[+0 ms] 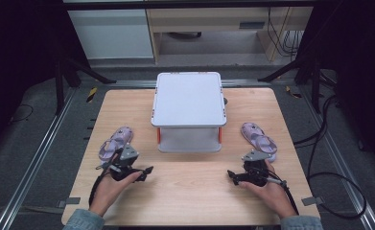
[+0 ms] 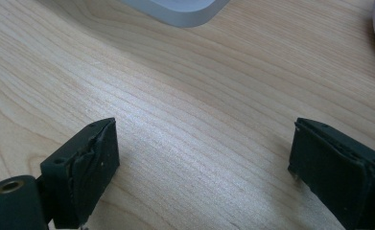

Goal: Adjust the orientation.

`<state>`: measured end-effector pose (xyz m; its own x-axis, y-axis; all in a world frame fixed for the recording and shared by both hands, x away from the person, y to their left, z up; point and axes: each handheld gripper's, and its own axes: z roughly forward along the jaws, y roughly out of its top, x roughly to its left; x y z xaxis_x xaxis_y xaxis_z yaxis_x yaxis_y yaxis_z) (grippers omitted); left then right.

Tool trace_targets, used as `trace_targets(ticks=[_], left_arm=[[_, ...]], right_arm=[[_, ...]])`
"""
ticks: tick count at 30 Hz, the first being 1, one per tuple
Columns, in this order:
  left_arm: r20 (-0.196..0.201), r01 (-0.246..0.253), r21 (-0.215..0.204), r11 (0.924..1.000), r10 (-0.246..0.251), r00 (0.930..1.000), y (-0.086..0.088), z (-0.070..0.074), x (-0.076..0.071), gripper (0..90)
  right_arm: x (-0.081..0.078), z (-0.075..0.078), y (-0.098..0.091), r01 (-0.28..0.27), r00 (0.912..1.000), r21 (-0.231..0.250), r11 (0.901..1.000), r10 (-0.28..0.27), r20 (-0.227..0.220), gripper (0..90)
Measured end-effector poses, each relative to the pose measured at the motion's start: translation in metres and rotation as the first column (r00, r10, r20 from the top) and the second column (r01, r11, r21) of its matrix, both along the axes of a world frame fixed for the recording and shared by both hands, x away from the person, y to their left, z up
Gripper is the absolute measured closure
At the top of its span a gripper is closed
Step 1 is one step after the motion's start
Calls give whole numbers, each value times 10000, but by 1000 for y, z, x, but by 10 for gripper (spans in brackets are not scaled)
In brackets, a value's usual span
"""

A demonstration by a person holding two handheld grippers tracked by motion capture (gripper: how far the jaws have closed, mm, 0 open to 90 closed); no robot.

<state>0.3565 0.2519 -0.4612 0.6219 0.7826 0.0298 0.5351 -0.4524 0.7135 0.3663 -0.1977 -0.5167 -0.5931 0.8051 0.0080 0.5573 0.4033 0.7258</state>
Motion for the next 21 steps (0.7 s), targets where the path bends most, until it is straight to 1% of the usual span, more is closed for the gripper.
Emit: trace_targets(ticks=[2,5,6,7,8,9,10,12,14,17,20,21], left_arm=[[57,-137,93,9999,137,9999,13,12,0,271],[299,-568,216,9982,561,9980,34,28,3,346],[299,-568,216,9982,561,9980,34,28,3,362],[374,-875,176,9960,868,9955,48,37,7,393],[374,-875,176,9960,868,9955,48,37,7,410],[571,-1207,179,9925,1196,9912,60,44,10,440],[604,-1361,216,9905,1346,9891,66,47,13,455],[600,-1588,323,9868,1567,9858,76,48,17,492],[536,-1807,438,9826,1783,9825,84,46,22,517],[387,-2075,620,9763,2054,9779,94,38,27,555],[176,-2223,761,9720,2216,9750,102,28,31,576],[176,-2223,761,9720,2216,9750,102,28,31,584]], right_arm=[[0,0,0,-5,10000,-4,10000,5,6,101],[0,0,0,7,10000,0,10000,-7,0,101],[0,0,0,7,10000,0,10000,-7,0,101],[0,0,0,7,10000,0,10000,-7,0,101],[0,0,0,7,10000,1,10000,-7,2,101],[0,0,0,0,10000,-5,10000,0,7,101],[0,0,0,8,10000,0,10000,-8,1,101],[0,0,0,7,10000,-1,10000,-7,2,101],[0,0,0,2,10000,-4,10000,-2,6,101],[0,0,0,10,10000,2,10000,-10,0,102],[0,0,0,3,10000,-2,10000,-3,6,102],[0,0,0,11,10000,3,10000,-11,0,101]])
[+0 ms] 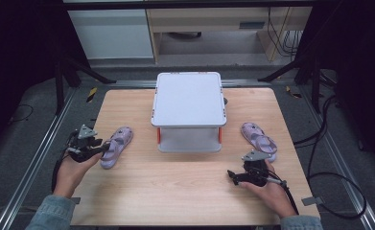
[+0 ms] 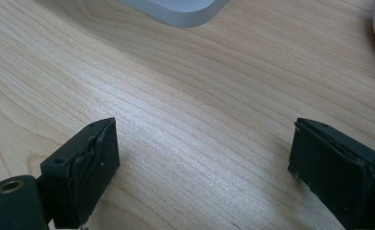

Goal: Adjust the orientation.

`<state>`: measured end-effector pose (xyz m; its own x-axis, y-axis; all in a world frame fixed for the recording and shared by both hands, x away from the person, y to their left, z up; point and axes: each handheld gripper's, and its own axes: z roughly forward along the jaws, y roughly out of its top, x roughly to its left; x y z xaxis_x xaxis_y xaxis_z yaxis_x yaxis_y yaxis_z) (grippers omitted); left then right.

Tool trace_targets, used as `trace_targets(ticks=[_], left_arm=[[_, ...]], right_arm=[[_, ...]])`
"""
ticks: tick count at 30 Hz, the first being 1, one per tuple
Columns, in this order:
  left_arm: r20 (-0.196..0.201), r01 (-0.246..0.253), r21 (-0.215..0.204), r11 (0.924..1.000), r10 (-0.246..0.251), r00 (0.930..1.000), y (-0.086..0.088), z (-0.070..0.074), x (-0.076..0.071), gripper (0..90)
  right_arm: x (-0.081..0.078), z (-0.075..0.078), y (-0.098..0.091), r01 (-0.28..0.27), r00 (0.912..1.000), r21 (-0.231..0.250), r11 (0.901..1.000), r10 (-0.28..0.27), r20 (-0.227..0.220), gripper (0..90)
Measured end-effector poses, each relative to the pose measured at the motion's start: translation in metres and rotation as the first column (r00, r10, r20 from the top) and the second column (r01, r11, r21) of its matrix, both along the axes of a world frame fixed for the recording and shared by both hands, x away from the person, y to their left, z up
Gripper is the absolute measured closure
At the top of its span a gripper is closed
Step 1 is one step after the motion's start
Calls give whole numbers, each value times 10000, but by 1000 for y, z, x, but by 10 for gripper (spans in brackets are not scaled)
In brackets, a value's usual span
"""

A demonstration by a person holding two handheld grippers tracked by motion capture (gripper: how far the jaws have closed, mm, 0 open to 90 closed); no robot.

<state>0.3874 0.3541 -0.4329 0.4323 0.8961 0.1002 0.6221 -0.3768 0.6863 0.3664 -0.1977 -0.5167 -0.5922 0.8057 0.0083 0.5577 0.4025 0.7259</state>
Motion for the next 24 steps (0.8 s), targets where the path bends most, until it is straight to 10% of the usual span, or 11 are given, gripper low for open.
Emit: trace_targets(ticks=[15,24], left_arm=[[-553,-440,8,9990,440,9975,6,-27,31,733],[-184,-297,-424,9987,289,9994,-10,-9,9,816]], right_arm=[[0,0,0,-10,10000,-5,10000,10,9,101],[0,0,0,-2,10000,0,10000,2,2,101]])
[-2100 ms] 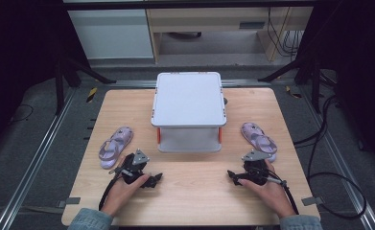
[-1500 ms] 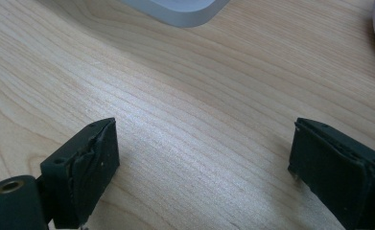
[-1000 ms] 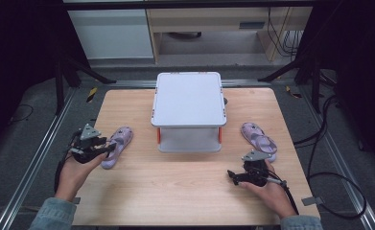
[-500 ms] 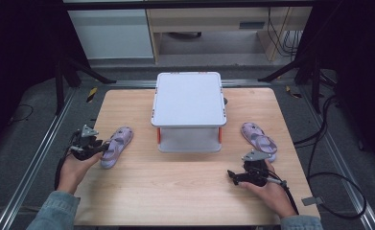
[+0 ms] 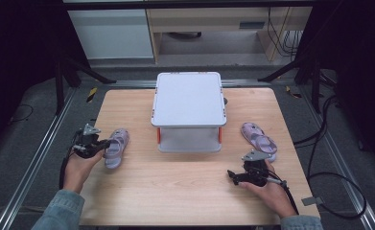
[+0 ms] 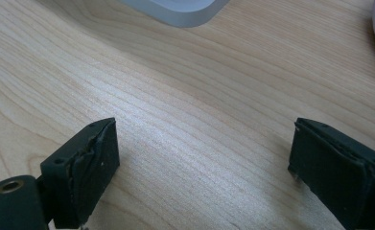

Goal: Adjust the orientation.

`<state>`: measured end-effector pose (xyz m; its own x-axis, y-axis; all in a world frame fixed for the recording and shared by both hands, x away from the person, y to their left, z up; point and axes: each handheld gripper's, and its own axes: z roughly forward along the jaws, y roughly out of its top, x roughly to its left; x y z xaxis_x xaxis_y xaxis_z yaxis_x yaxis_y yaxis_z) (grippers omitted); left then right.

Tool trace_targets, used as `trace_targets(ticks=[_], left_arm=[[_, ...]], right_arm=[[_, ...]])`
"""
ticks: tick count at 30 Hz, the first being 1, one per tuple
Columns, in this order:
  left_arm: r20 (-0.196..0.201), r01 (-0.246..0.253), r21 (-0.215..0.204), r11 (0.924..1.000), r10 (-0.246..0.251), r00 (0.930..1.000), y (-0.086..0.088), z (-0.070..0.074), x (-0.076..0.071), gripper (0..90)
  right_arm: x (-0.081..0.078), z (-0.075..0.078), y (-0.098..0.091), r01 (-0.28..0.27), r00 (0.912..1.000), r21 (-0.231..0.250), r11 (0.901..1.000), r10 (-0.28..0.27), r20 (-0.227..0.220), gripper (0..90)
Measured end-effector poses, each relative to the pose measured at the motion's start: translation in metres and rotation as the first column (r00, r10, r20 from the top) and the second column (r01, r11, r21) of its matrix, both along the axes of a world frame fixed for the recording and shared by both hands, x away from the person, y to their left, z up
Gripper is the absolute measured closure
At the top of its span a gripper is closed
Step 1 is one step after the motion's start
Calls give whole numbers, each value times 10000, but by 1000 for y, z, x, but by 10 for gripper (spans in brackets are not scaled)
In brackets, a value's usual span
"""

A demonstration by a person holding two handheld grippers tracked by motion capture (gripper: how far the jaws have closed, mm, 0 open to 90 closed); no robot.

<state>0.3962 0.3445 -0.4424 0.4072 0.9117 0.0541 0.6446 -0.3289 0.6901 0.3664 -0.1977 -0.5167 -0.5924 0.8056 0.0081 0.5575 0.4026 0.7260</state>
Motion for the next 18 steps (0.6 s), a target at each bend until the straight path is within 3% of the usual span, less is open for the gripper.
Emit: trace_targets(ticks=[6,9,12,15,18], left_arm=[[395,790,-636,9948,-766,9963,-28,12,-30,821],[470,1144,-666,9912,-1114,9927,-40,14,-38,821],[582,1712,-781,9821,-1669,9842,-64,15,-48,821],[596,1974,-912,9761,-1925,9795,-74,17,-52,821],[749,2431,-923,9656,-2367,9687,-95,20,-59,821]], right_arm=[[0,0,0,-7,10000,-6,10000,7,7,102],[0,0,0,-6,10000,-5,10000,6,6,101],[0,0,0,1,10000,-2,10000,-1,1,102],[0,0,0,1,10000,1,10000,-1,-1,102],[0,0,0,1,10000,-1,10000,-1,0,101]])
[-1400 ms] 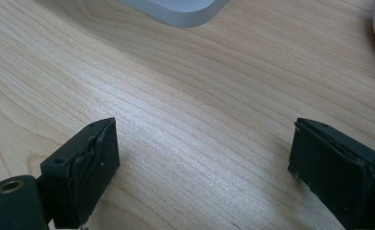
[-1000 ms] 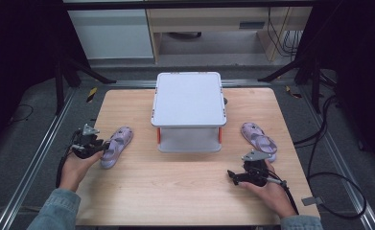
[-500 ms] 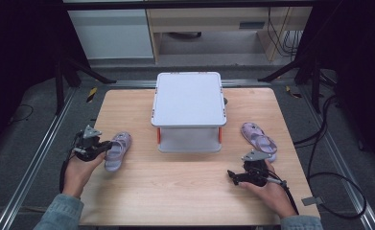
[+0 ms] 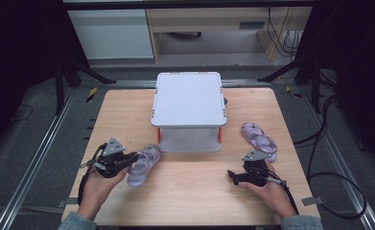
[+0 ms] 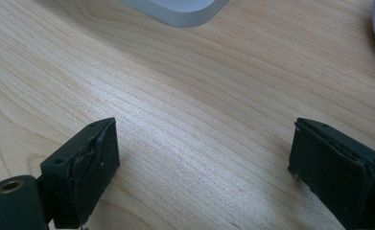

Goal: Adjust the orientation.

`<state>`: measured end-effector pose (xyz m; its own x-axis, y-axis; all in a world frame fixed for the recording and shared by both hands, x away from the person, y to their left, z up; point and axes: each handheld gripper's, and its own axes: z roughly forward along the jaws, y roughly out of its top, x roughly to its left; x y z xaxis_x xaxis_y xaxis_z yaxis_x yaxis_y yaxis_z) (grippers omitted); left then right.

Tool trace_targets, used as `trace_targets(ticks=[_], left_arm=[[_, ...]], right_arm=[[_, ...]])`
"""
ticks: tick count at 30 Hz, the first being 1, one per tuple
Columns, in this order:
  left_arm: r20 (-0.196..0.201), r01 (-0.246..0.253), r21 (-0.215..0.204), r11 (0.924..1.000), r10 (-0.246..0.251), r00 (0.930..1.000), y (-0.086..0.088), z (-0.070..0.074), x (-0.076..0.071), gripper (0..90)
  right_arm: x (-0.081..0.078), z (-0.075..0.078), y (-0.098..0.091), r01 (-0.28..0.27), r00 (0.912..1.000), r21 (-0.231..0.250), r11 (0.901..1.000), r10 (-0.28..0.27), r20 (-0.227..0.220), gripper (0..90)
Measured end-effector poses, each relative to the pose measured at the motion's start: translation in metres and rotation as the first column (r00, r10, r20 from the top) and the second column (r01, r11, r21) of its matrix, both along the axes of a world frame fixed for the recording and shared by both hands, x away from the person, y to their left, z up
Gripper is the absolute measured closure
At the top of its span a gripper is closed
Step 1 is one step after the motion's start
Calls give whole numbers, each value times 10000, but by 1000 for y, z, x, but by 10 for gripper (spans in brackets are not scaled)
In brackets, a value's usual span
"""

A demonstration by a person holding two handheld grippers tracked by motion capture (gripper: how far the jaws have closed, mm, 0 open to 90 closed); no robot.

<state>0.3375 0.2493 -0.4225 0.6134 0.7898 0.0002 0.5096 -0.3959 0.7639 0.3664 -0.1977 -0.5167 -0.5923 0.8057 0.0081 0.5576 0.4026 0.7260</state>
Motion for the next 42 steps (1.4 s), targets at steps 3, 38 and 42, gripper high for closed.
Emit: trace_targets(ticks=[3,38,42], left_arm=[[-42,194,-13,9998,-194,9998,-10,0,-1,821],[-1054,821,201,9964,-796,9912,-81,-44,-34,537],[-1443,770,327,9965,-716,9869,-79,-49,-36,470]], right_arm=[[0,0,0,-2,10000,-2,10000,2,2,102],[0,0,0,-6,10000,-8,10000,6,7,102],[0,0,0,9,10000,-4,10000,-9,0,101]])
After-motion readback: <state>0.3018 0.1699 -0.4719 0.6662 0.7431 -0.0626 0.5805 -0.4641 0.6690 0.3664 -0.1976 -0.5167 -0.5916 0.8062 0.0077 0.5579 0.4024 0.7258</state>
